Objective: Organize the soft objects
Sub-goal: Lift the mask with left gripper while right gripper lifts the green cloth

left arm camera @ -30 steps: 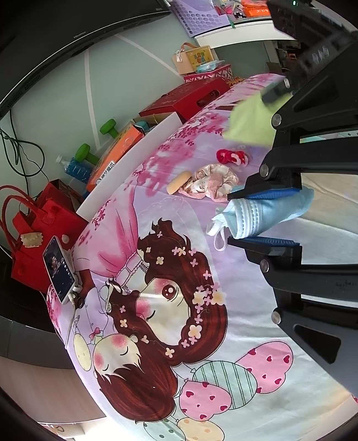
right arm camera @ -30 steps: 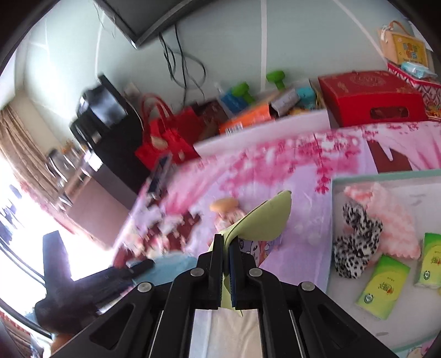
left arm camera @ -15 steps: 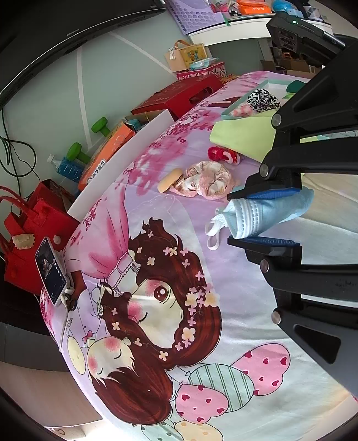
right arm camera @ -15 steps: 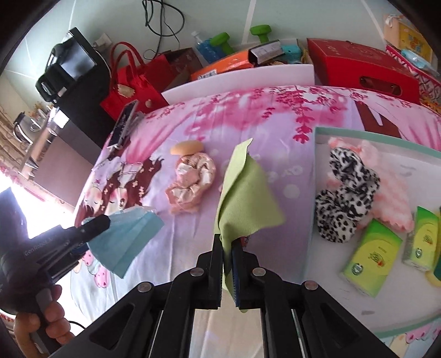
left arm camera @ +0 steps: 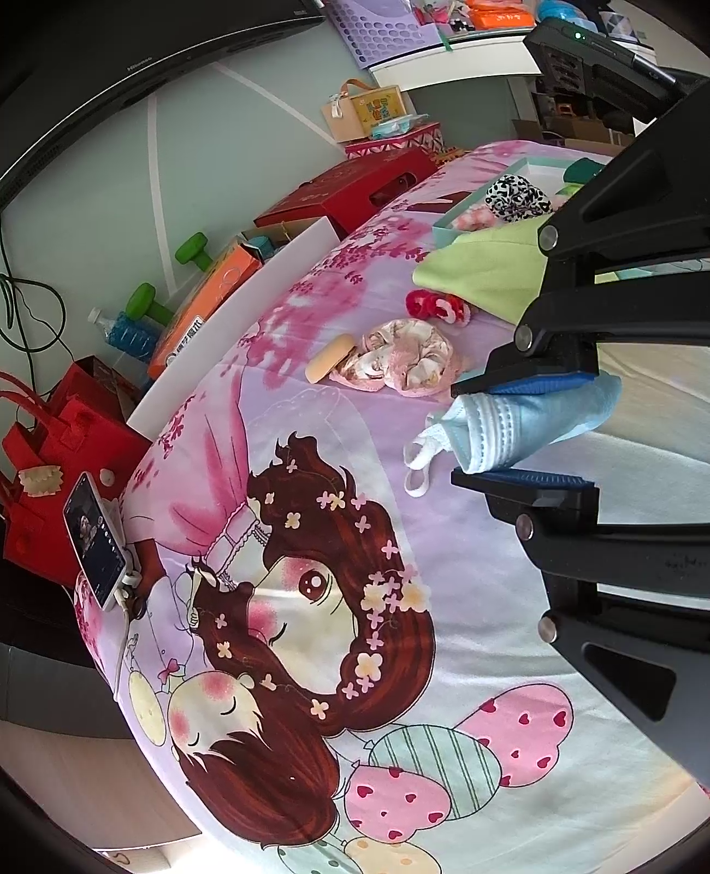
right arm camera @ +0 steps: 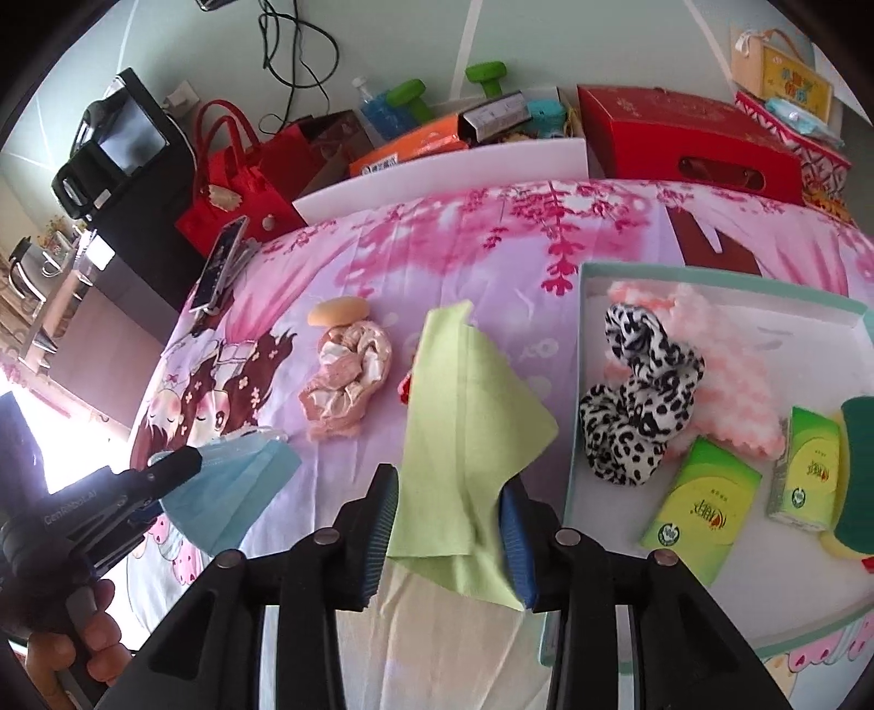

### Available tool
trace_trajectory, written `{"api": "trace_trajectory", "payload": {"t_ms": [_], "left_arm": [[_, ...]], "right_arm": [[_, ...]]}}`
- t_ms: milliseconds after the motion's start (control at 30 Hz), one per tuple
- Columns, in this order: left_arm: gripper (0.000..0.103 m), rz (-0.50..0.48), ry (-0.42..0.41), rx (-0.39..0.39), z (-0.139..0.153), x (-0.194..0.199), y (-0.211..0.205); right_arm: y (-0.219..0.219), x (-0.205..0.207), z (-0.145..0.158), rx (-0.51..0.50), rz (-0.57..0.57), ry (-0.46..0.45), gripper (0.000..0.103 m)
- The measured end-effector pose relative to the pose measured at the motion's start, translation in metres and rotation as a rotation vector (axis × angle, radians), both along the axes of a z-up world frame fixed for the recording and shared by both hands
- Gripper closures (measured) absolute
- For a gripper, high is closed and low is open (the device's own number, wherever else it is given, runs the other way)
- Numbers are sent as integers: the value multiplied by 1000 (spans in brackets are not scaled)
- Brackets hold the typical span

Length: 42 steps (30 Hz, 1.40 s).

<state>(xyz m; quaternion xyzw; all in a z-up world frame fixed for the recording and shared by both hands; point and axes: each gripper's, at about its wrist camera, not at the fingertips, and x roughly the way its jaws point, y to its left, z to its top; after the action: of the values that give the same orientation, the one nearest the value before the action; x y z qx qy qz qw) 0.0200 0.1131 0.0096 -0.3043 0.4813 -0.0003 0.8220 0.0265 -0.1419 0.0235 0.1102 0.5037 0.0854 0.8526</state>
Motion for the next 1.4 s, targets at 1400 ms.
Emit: {"api": "trace_trajectory", "payload": {"t_ms": [1400], "left_arm": [[79, -67, 104, 26, -20, 7, -13]], "right_arm": [[53, 26, -52, -182, 122, 88, 66]]}}
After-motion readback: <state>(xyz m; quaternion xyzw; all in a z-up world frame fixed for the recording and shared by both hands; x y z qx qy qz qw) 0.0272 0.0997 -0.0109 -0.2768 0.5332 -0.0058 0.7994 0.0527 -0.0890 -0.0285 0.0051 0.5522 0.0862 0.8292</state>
